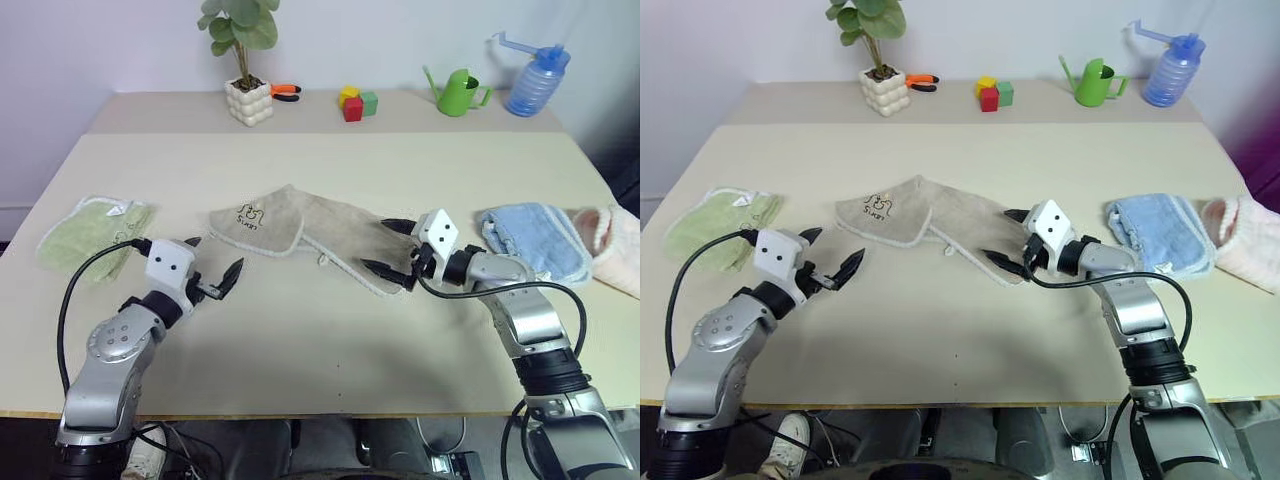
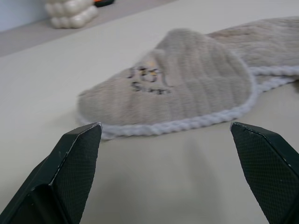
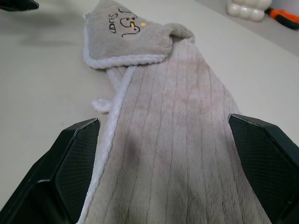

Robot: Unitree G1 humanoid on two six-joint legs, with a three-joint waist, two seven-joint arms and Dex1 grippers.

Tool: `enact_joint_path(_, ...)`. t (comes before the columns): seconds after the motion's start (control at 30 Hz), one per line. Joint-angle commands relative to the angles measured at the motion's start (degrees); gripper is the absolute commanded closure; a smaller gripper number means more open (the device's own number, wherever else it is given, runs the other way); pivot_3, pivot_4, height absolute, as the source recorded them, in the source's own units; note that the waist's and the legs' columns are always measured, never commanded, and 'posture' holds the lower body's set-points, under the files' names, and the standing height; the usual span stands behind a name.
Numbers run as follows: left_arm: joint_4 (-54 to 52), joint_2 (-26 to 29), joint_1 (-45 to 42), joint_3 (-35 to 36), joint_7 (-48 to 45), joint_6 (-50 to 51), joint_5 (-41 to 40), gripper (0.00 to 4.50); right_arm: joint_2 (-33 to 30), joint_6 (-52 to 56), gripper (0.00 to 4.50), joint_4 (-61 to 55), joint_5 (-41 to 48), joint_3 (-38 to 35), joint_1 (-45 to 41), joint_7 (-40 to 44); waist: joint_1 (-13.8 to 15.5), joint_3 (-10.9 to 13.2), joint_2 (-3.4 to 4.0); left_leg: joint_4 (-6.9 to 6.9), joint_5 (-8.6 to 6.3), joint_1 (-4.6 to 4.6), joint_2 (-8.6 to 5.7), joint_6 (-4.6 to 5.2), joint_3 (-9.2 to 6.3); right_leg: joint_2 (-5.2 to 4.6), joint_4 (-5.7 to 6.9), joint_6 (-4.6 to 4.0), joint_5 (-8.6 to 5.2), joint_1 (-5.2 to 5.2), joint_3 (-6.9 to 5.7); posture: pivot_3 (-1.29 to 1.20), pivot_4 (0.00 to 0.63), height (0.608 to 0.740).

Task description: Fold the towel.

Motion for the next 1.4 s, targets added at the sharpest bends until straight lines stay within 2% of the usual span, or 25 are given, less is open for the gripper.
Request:
enact_joint_path(0.03,-1.5,0.5,-0.7,0.6,0.3,-0.6,0.4,0.00,0.2,-1.8,0.01,-0.3,0.1,-0.5,0.5,-0.1,0.2,0.0,0.00,0.00,0.00,0.01,0.00,0.00,0.04,0.00,-0.01,0.00,0.00,0.00,0.03,0.00,0.150,0.731)
enact_joint_path(0.43,-1.0,-0.6,-3.2,-3.0,0.7,-0.4,2.0,0.00,-0.2,-2.5,0.01,-0.1,0.1,-1.5,1.5,-1.1,0.3,0.0,0.00,-0.01,-0.02,0.02,0.07,0.03,0.22,0.04,-0.01,0.00,0.01,-0.07,0.17,0.00,0.150,0.731)
enact_joint_path(0.63,-3.5,-0.1,-4.8,-9.4,-4.0,1.0,0.7,0.00,-0.7,3.4,0.01,-4.6,3.4,-2.6,2.9,-0.9,0.3,0.0,0.01,-0.01,-0.03,0.01,0.08,0.05,0.28,0.04,-0.01,0.00,0.01,-0.09,0.22,0.00,0.150,0.731)
enact_joint_path(0.73,-3.1,0.8,-8.1,-17.5,-5.1,1.0,6.6,0.00,-0.8,4.8,0.01,-7.4,3.0,-2.9,4.0,-2.6,0.4,0.0,0.01,-0.01,-0.03,0.01,0.08,0.05,0.28,0.05,-0.01,0.00,0.01,-0.08,0.22,0.00,0.150,0.731)
enact_joint_path(0.9,-0.7,0.0,-12.8,-24.5,-1.4,2.4,15.7,0.00,0.9,7.7,0.01,-11.3,3.6,-2.2,5.3,-5.0,0.2,0.0,0.02,-0.01,-0.05,0.02,0.07,0.08,0.31,0.06,-0.02,0.01,0.01,-0.08,0.23,0.00,0.150,0.731)
enact_joint_path(1.07,2.9,-3.2,-14.5,-24.9,2.2,5.2,18.6,0.00,3.0,8.7,0.01,-12.2,3.2,-0.6,4.7,-6.8,0.1,0.0,0.03,-0.05,-0.04,0.02,0.17,0.08,0.37,0.20,0.03,0.01,0.01,-0.16,0.32,0.00,0.150,0.731)
enact_joint_path(1.17,5.1,-3.2,-15.9,-24.6,1.7,7.0,19.5,0.00,3.3,8.9,0.01,-13.1,3.7,-0.8,3.8,-6.9,0.2,0.0,0.03,-0.04,-0.04,0.01,0.15,0.08,0.38,0.18,0.01,0.01,0.01,-0.16,0.32,0.00,0.150,0.731)
enact_joint_path(1.4,8.9,-4.8,-17.5,-20.9,1.5,9.7,17.0,0.00,3.7,7.8,0.01,-13.7,2.1,0.1,3.5,-8.7,0.3,0.0,0.03,-0.03,-0.04,0.02,0.15,0.08,0.37,0.19,0.01,0.01,0.01,-0.16,0.32,0.00,0.150,0.731)
